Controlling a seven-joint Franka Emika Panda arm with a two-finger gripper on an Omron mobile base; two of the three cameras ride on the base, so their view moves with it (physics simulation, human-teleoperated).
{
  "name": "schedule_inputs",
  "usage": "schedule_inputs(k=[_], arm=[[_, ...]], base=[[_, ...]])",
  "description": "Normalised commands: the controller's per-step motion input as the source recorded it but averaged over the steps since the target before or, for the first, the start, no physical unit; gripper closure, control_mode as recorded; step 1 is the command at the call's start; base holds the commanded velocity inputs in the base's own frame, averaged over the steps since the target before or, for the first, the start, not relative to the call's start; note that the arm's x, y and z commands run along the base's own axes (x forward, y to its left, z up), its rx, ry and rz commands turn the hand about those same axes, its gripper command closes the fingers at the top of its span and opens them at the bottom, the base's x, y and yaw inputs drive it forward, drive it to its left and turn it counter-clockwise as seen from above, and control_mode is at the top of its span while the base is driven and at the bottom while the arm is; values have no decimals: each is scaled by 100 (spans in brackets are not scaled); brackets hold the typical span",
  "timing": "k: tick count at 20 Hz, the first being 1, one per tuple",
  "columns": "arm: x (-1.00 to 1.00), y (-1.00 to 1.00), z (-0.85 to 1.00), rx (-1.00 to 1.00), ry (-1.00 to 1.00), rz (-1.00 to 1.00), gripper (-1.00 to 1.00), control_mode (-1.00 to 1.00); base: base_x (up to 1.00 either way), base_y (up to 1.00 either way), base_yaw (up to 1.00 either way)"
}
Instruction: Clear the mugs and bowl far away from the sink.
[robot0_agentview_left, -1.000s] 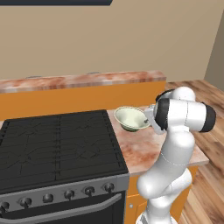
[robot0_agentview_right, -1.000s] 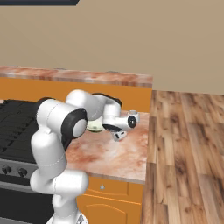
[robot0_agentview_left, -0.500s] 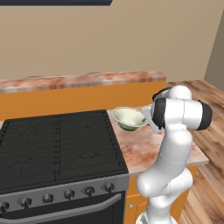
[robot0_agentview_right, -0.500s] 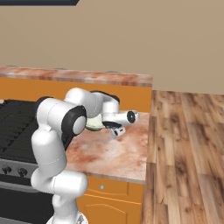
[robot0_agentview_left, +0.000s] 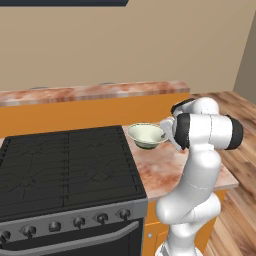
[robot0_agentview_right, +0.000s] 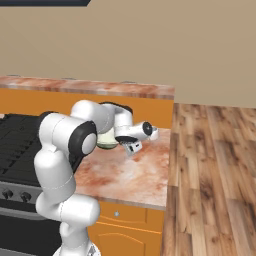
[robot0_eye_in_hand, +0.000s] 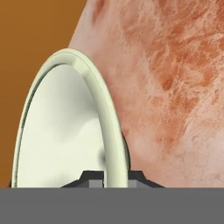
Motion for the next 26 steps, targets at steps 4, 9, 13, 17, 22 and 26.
schedule_inputs(k=[4, 9, 13, 17, 22, 26], arm=[[0, 0, 0, -6, 0, 0, 100, -100], [1, 0, 0, -4, 0, 0, 100, -100], [4, 0, 0, -1, 0, 0, 100, -100], [0, 0, 0, 0, 0, 0, 100, -100], [0, 0, 0, 0, 0, 0, -100, -100], [0, 0, 0, 0, 0, 0, -100, -100]], base=[[0, 0, 0], [0, 0, 0], [0, 0, 0], [0, 0, 0], [0, 0, 0], [0, 0, 0]])
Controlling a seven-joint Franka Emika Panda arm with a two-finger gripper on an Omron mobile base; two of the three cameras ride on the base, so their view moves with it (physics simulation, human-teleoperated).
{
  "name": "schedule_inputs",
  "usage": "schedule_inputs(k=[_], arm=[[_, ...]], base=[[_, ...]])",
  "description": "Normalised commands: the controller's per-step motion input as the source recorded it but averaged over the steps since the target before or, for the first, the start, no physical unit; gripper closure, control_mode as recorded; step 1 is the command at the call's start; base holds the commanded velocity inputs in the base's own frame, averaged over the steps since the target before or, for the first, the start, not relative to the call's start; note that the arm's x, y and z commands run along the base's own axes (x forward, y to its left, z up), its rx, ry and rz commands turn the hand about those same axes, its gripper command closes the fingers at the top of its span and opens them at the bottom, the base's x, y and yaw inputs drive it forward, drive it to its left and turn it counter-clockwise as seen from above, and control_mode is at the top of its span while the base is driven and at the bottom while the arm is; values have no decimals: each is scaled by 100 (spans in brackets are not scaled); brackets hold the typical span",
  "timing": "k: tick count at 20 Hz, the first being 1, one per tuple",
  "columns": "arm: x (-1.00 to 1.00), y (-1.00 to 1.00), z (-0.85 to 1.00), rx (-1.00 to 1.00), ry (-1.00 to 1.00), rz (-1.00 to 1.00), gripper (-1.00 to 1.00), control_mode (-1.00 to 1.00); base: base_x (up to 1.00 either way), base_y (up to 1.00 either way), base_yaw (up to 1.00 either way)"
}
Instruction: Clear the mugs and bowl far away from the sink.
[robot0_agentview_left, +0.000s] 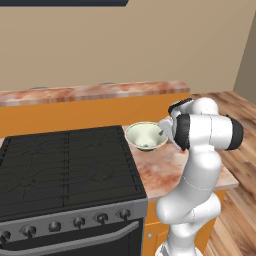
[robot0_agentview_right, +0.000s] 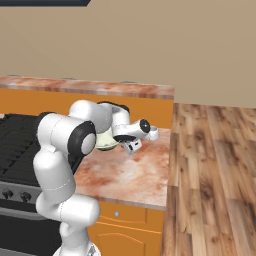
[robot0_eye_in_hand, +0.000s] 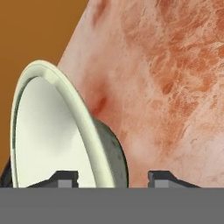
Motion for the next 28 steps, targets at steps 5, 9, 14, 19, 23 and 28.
schedule_inputs(k=[5, 9, 14, 19, 23, 28], arm=[[0, 0, 19, 0, 0, 0, -100, -100], [0, -3, 55, 0, 0, 0, -100, -100], [-4, -11, 66, 0, 0, -4, -100, -100], [-28, -26, 54, -5, 0, -2, -100, -100], [-67, -19, 38, -17, 0, 0, -100, -100], [-98, -3, 34, -19, 0, 0, -100, -100]], base=[[0, 0, 0], [0, 0, 0], [0, 0, 0], [0, 0, 0], [0, 0, 0], [0, 0, 0]])
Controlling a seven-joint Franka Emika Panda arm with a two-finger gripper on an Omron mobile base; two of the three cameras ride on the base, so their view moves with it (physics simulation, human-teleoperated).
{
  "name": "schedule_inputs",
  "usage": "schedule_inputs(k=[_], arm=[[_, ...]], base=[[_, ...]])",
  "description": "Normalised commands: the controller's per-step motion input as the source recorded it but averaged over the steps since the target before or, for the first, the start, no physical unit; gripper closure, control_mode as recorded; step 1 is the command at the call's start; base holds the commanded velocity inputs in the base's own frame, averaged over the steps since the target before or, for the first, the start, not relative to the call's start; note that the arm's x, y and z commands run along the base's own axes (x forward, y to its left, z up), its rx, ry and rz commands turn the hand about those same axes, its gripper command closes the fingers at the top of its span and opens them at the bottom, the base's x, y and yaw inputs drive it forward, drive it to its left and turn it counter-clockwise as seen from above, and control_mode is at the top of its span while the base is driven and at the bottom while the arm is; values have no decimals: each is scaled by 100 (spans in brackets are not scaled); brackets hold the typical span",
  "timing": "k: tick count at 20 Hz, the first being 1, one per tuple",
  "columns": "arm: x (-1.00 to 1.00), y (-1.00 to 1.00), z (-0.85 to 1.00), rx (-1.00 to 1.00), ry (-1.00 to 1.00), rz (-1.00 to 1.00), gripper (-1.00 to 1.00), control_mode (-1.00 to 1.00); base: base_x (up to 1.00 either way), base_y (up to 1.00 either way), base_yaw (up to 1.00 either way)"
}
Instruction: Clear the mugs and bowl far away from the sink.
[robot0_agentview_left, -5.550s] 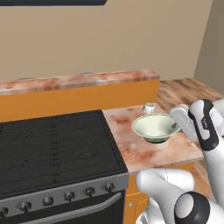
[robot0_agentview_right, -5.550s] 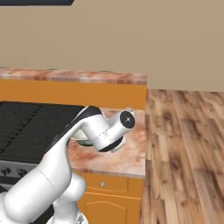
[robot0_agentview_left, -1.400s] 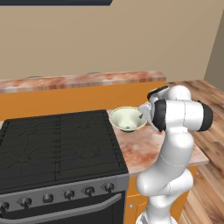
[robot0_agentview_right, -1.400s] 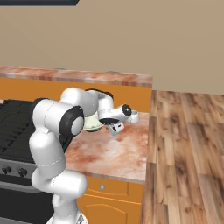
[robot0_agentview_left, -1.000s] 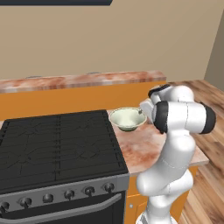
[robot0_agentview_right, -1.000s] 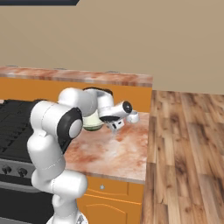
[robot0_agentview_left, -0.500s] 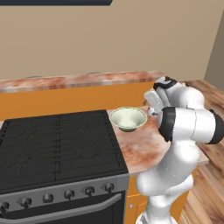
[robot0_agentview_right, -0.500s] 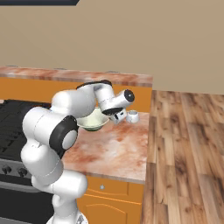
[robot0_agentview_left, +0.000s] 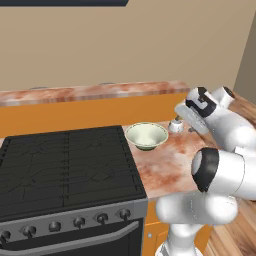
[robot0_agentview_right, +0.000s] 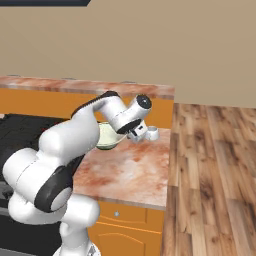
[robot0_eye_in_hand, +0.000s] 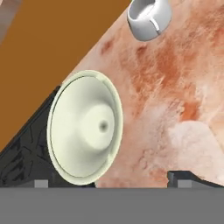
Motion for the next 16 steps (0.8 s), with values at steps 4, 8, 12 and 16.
schedule_inputs(k=[4, 8, 12, 16], arm=[[-100, 4, 52, -19, 0, 3, -100, -100], [-98, 28, 43, -18, 0, 5, -100, -100], [-88, 43, 28, -15, 0, 5, -100, -100], [-81, 40, 19, -13, 0, 5, -100, -100]], base=[[0, 0, 0], [0, 0, 0], [0, 0, 0], [0, 0, 0]])
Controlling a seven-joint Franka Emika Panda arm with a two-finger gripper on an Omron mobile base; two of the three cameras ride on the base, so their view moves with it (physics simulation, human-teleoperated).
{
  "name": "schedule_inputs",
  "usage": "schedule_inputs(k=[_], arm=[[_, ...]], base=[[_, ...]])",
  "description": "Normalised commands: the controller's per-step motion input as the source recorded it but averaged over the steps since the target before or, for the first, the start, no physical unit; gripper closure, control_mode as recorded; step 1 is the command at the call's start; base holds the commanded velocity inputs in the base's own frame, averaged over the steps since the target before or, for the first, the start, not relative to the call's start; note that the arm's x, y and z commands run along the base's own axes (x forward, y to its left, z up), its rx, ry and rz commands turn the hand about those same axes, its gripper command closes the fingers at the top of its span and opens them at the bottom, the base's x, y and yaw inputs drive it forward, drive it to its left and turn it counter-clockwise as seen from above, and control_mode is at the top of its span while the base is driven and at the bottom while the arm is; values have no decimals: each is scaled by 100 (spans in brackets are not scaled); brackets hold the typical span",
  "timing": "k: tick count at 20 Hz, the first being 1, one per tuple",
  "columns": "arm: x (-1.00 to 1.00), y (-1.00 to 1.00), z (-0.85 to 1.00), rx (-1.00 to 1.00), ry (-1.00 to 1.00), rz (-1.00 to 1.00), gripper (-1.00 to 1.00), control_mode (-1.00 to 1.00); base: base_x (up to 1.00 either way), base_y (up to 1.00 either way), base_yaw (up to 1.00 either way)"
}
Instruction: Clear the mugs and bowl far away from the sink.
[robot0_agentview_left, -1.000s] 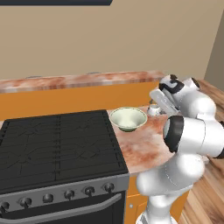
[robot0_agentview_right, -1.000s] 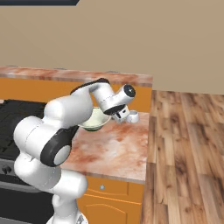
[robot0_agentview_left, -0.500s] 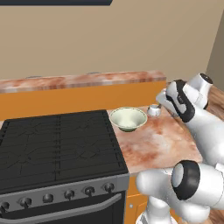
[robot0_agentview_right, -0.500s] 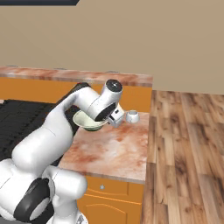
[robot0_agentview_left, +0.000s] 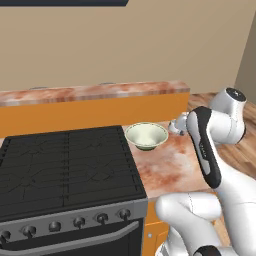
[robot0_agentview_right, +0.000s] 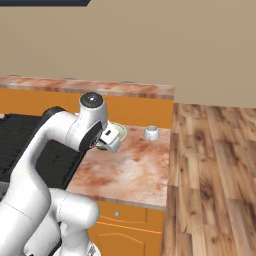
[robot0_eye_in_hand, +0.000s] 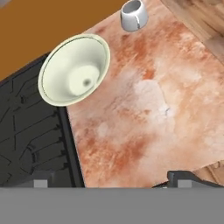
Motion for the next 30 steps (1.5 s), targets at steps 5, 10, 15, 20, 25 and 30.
schedule_inputs(k=[5, 10, 15, 20, 25, 30], arm=[[-58, 33, 13, -15, 0, 8, -100, -100], [-16, 0, 14, -4, 0, 4, -100, -100], [0, 0, 30, 0, 7, 5, -100, -100], [-6, 0, 17, -9, 9, 15, -100, -100], [-11, 0, 2, -12, 0, 19, -100, -100], [-32, 0, 0, -5, 0, 9, -100, -100]], base=[[0, 0, 0], [0, 0, 0], [0, 0, 0], [0, 0, 0], [0, 0, 0], [0, 0, 0]])
